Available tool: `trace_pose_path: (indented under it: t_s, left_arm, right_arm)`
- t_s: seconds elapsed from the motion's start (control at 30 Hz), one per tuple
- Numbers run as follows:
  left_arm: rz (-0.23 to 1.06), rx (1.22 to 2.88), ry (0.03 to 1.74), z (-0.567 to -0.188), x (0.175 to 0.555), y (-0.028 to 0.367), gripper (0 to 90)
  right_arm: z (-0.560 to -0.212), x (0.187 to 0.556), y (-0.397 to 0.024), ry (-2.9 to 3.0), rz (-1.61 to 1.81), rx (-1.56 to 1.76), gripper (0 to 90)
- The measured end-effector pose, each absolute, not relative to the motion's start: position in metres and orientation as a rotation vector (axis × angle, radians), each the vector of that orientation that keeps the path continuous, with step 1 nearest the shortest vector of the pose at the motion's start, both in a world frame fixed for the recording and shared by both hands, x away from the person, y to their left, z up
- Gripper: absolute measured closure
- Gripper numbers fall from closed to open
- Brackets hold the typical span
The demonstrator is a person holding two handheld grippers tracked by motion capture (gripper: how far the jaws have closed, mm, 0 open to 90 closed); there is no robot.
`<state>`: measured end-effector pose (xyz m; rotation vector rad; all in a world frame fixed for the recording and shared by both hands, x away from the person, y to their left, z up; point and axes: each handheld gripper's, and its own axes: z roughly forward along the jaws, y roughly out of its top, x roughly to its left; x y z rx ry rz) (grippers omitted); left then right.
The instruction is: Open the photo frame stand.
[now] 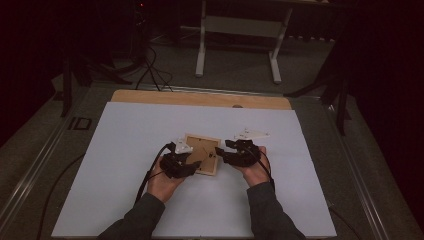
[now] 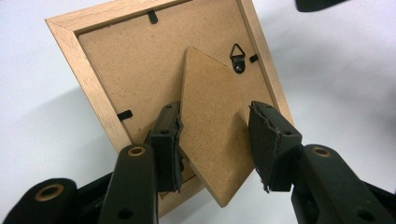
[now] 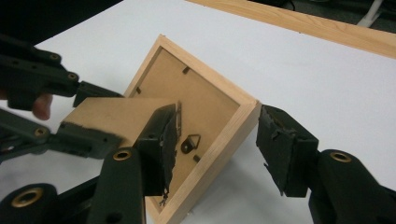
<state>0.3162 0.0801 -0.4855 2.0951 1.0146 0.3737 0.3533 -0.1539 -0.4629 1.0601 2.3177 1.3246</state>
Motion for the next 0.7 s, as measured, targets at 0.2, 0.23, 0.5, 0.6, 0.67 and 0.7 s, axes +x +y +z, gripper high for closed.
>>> trace_pose_path:
  t_s: [0.2, 0.23, 0.5, 0.6, 0.67, 0.7]
  left_arm:
    - [0.417, 2.094, 1.000, -0.486, 0.310, 0.078, 56.9]
    - [0.420, 2.094, 0.998, -0.486, 0.310, 0.078, 56.9]
    - [0.447, 2.088, 0.988, -0.489, 0.304, 0.078, 56.8]
    - [0.467, 2.089, 0.976, -0.490, 0.301, 0.078, 56.9]
    - [0.470, 2.090, 0.975, -0.491, 0.300, 0.078, 56.8]
    - [0.476, 2.093, 0.973, -0.491, 0.299, 0.078, 56.7]
  right_arm:
    - [-0.463, 0.362, -0.153, 2.339, 1.311, 1.075, 47.3]
    - [-0.463, 0.363, -0.153, 2.344, 1.312, 1.086, 47.2]
    - [-0.473, 0.374, -0.151, 2.404, 1.306, 1.119, 43.8]
    - [-0.475, 0.376, -0.149, 2.428, 1.313, 1.117, 42.6]
    - [-0.476, 0.377, -0.148, 2.436, 1.312, 1.117, 42.1]
    - [-0.478, 0.379, -0.147, 2.439, 1.315, 1.116, 41.8]
